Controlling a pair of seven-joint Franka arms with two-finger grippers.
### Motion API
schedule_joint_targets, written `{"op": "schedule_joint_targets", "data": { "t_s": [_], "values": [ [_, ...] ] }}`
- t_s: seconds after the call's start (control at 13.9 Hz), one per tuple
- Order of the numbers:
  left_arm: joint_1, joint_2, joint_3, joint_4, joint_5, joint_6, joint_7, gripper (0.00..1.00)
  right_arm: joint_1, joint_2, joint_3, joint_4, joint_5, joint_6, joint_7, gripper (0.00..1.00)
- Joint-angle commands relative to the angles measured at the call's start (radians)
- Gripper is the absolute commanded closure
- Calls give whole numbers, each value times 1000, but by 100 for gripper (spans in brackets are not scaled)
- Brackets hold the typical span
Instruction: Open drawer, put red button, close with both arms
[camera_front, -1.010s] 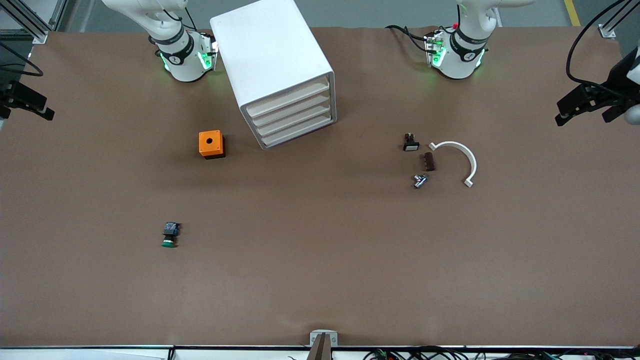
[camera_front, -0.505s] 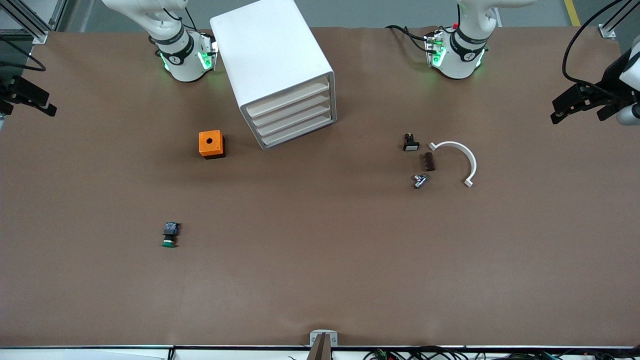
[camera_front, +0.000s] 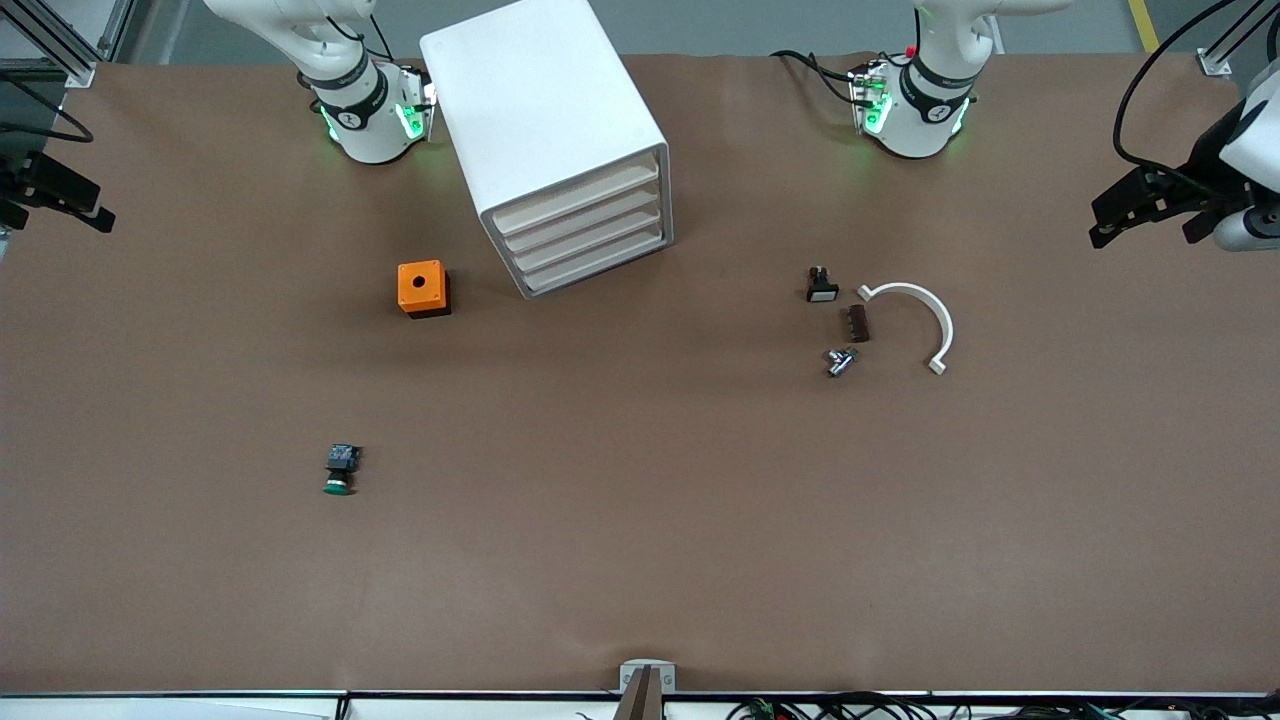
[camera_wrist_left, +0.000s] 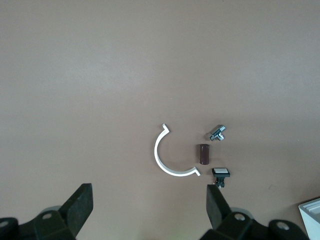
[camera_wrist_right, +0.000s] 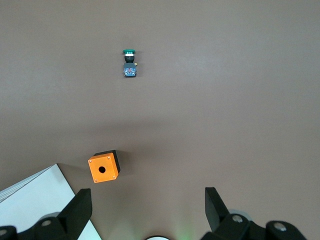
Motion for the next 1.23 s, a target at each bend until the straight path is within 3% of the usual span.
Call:
{"op": "schedule_joint_targets", "data": {
  "t_s": [0.0,0.43,1.15],
  "values": [
    [4,33,-10,47,4,-11,-20,0,-5,-35,7,-37,10,19,17,0],
    [0,30,-60,34,4,6,-112,0,-11,-32,8,-37,10,24,17,0],
    [13,32,-48,48,5,-4,-40,0,-12,-33,10,-41,10,22,20,0]
  ]
}}
